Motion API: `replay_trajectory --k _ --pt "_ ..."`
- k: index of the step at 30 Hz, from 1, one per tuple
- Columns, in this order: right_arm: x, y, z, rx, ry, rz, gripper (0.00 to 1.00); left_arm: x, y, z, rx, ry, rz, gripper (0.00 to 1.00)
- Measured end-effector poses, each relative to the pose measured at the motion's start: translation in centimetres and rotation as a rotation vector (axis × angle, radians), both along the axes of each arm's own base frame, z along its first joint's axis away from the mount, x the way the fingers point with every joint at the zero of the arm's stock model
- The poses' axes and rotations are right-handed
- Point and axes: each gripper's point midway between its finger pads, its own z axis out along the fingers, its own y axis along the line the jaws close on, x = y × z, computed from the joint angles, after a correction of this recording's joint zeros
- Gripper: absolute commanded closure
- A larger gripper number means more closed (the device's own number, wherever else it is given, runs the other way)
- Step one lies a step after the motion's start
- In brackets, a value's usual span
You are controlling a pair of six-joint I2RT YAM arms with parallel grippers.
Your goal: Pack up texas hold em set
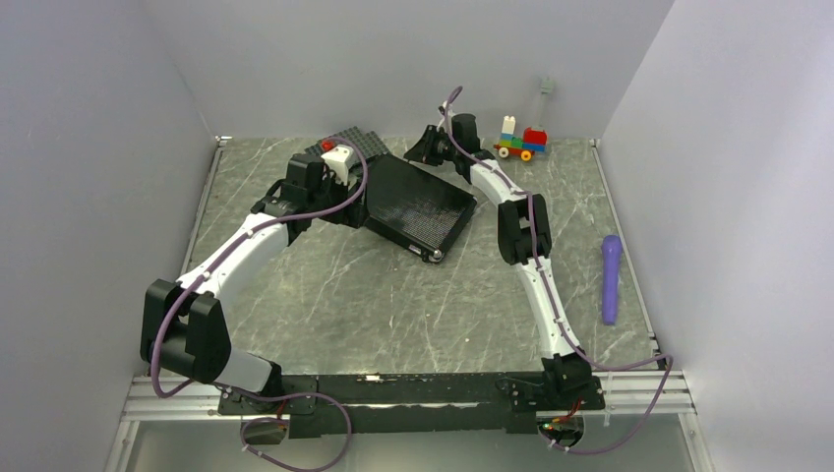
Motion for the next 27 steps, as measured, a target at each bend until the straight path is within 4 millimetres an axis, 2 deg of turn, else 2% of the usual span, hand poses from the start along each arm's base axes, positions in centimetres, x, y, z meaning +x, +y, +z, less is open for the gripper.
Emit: replay_trajectory --k 21,24,27 --pt "0.5 -0.5 -1.1 0.002 0.069 -0.073 0.81 -0.1 -0.2 0.0 -0.01 0.004 -0.008 0.12" --pt "0.5 -0.8 -2.0 -0.014 0.091 -0.09 0.81 -0.1 -0.3 0.1 -0.013 0.005 -0.011 0.12" --pt "0.3 -1.1 -3.7 -0.035 0.13 -0.108 0.81 -0.2 -0.3 0.1 -0.015 0.005 -0.014 0.12"
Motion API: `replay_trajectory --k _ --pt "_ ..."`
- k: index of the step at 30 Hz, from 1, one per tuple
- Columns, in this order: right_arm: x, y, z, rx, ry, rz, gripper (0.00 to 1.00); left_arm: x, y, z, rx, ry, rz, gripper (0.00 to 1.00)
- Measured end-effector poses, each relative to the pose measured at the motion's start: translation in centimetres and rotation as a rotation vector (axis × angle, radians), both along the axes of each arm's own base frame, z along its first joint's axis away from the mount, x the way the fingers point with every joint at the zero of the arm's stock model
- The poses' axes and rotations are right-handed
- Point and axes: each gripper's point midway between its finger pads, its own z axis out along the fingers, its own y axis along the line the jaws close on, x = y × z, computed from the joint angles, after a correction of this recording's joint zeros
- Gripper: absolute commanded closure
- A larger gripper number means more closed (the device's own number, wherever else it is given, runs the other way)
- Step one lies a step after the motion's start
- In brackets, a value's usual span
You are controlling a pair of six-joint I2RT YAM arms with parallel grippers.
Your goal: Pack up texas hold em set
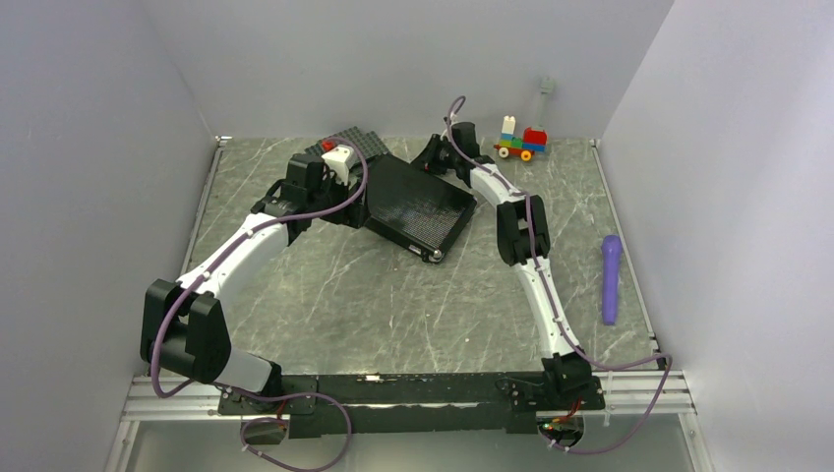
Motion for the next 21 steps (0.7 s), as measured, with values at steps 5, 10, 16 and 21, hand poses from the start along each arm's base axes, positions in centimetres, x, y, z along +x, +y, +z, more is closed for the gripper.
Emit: replay_trajectory --k 5,10,16,21 --pt "0.2 -0.5 -0.6 0.004 0.011 -0.01 0.81 0.1 -0.1 0.1 -0.005 -0.004 -0.004 0.12" --pt "0.1 -0.4 -0.5 0.007 0.009 -0.003 0.79 0.1 -0.2 0.2 -0.007 -0.006 -0.005 0.12" --pt "0.0 -0.7 -0.4 -0.004 -0.001 0.002 0.69 0.1 -0.2 0.3 -0.009 -0.009 -0.005 0.12" --pt "-1.0 -2.1 0.6 -0.032 0.013 -0.004 0.61 0.1 -0.2 0.4 -0.011 -0.012 -0.004 0.1"
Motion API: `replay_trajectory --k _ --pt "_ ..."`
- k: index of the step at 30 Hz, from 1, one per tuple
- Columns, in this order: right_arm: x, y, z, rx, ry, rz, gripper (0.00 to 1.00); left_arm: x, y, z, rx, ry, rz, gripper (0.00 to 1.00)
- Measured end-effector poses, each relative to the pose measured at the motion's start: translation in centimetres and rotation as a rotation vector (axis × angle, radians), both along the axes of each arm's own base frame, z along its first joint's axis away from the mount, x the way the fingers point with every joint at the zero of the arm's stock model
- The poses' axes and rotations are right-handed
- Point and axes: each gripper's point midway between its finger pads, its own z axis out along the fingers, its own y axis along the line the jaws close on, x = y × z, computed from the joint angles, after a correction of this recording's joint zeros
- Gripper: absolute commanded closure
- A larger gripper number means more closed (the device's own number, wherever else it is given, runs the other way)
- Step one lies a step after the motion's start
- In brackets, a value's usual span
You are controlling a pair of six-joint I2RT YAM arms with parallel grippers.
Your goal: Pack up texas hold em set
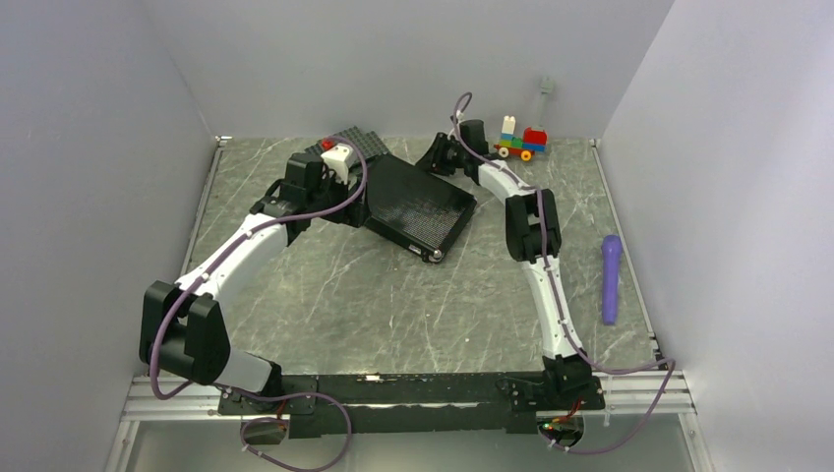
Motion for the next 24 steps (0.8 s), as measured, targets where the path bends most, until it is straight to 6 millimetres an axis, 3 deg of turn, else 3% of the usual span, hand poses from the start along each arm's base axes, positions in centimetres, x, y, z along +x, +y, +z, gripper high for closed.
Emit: replay_trajectory --k 9,12,21,23,24 --pt "-5.1 -2.8 3.6 -0.057 0.039 -0.036 0.61 -0.5 0.4 2.5 -0.016 -0.066 0.008 0.09" --pt "-6.3 -2.9 3.6 -0.069 0.039 -0.034 0.61 -0.7 0.6 3.1 -0.016 -0.086 0.015 0.09" --pt "-7.9 -3.8 4.3 -0.11 -0.067 -0.055 0.63 -0.7 1.1 2.9 -0.003 -0.087 0.034 0.09" --pt "-8.8 -3.9 5.3 -0.117 -0.091 -0.067 0.63 -0.7 1.2 2.9 0.0 -0.086 0.038 0.09" --pt "-10.1 -3.3 6.0 -0.105 -0.083 -0.046 0.63 -0.7 1.2 2.9 0.0 -0.087 0.038 0.09"
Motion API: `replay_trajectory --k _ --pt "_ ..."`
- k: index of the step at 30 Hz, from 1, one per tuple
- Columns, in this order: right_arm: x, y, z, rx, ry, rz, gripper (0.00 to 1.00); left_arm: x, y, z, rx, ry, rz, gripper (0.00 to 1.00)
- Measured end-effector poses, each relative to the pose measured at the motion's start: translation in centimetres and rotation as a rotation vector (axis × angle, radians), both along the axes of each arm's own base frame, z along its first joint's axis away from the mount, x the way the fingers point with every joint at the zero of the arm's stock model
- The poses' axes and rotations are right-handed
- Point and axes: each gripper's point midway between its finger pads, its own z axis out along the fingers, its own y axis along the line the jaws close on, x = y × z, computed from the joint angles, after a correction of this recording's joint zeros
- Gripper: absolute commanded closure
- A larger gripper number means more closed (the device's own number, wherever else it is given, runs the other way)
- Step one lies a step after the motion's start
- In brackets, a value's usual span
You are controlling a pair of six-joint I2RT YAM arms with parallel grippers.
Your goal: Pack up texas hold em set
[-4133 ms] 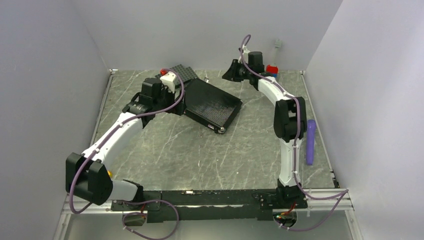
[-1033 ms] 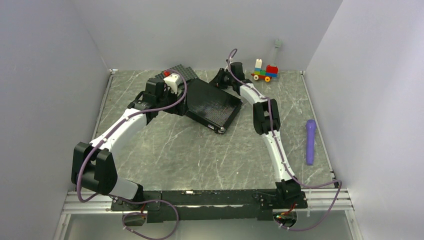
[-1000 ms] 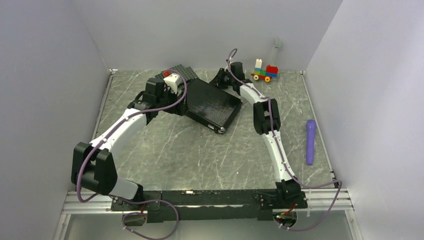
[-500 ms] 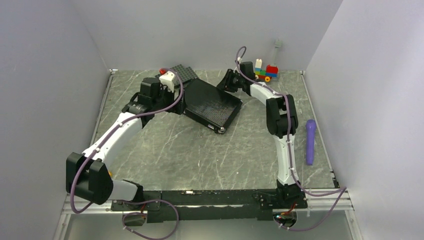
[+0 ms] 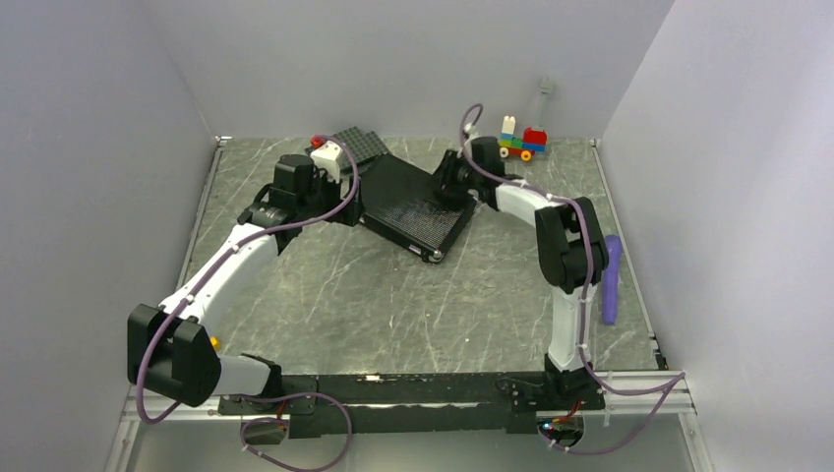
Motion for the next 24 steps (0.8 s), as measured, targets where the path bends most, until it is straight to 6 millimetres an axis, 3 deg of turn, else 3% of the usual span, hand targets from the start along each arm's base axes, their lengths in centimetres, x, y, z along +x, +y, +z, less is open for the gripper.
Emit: replay_trajectory --k 6,8,10,13,17,22,23,24 --pt "-13.5 9.0 -0.8 0.03 0.136 0.273 0.63 -0.1 0.5 0.4 0.009 -0.014 0.015 0.08" --pt "-15.1 10.0 -0.2 0.031 0.117 0.303 0.6 -0.1 0.7 0.6 0.013 -0.022 0.021 0.09" --pt "-16.4 9.9 -0.7 0.02 0.146 0.317 0.55 -0.1 0.8 0.7 0.015 -0.027 0.028 0.09" --pt "-16.6 9.0 -1.2 -0.005 0.185 0.319 0.47 0.0 1.1 0.7 0.018 -0.028 0.037 0.08" --pt "-15.3 8.1 1.0 -0.024 0.136 0.325 0.37 0.0 1.1 0.5 0.011 -0.023 0.045 0.04" --pt "-9.8 3.5 6.3 -0.025 -0.024 0.246 0.31 -0.2 1.0 -0.2 -0.049 0.021 0.09 0.01" --pt "-8.3 2.2 7.5 -0.023 -0.059 0.223 0.21 -0.1 0.8 -0.3 -0.072 0.033 0.107 0.01" --pt "-7.1 0.9 8.3 -0.023 -0.086 0.201 0.17 0.2 0.7 -0.5 -0.095 0.045 0.121 0.01"
